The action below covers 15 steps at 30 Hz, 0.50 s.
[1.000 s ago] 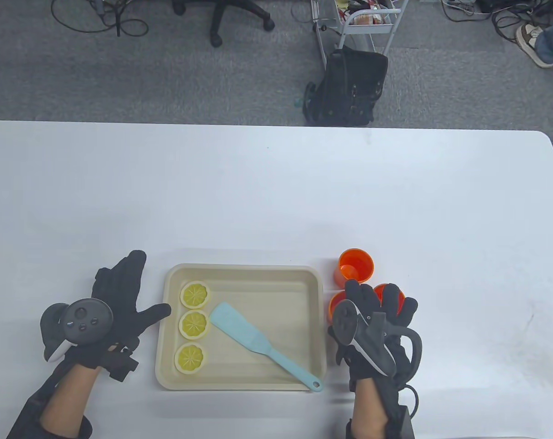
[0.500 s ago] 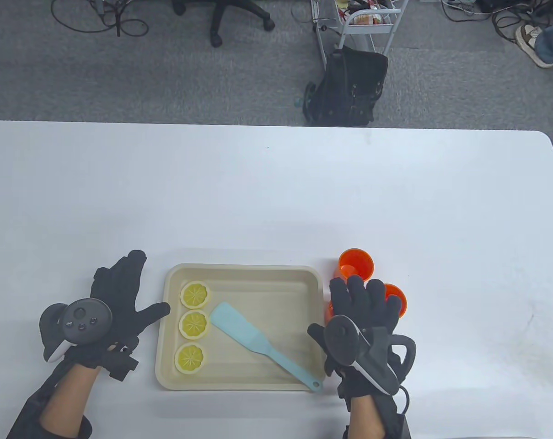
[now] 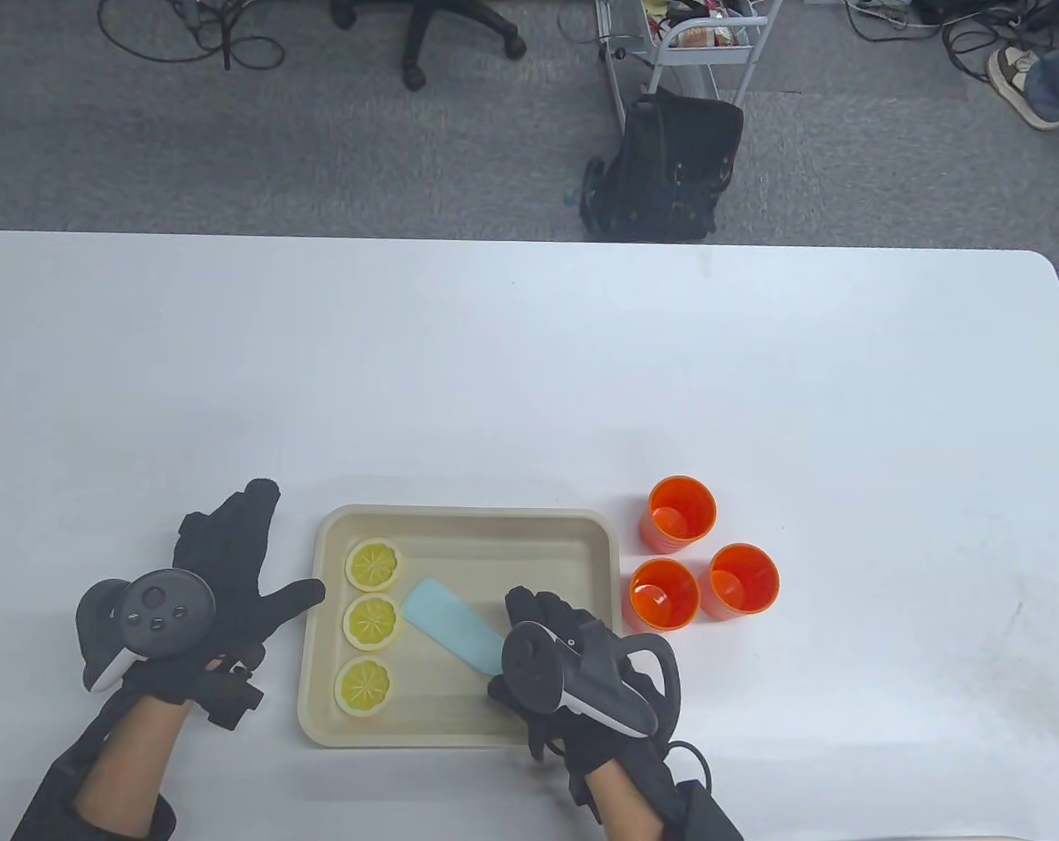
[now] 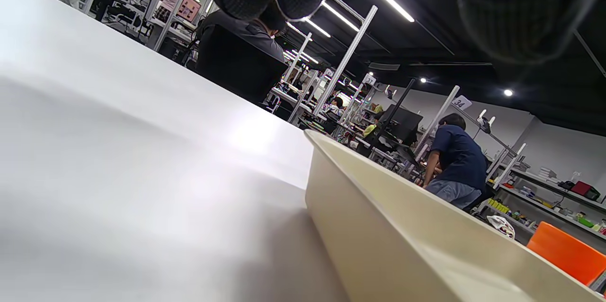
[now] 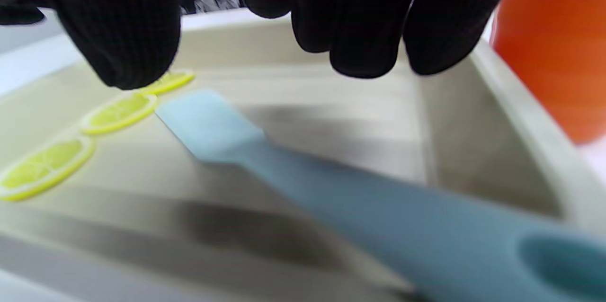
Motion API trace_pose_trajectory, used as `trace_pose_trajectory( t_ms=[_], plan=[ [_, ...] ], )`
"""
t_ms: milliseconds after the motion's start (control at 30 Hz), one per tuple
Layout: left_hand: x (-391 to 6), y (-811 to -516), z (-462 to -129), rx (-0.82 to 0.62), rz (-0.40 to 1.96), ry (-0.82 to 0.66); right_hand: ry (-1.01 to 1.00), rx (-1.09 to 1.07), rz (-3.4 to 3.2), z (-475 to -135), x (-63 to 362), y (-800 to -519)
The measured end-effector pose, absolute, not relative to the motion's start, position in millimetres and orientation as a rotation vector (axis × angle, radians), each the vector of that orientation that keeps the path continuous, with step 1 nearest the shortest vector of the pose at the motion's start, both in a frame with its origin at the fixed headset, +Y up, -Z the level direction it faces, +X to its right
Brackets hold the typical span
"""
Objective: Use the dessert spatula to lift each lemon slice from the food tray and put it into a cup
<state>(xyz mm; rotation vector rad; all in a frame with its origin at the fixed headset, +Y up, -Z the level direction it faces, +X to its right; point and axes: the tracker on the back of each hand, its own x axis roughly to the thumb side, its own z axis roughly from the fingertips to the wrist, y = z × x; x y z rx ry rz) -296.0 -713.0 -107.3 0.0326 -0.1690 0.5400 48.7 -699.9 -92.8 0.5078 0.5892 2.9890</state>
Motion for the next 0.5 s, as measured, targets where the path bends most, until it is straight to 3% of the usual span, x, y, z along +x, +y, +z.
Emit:
trace_pose_trajectory(
  t_ms=[200,500],
  plan=[
    [-296.1,-713.6,-107.4,0.025,0.532,-0.165,0.885,0.417,2.990,-96.2,43.5,-720.4],
    [-295.4,-714.9,-108.1,0.011,0.523,-0.168,0.923,0.339,3.188,-97.3,33.5,-730.9]
  ],
)
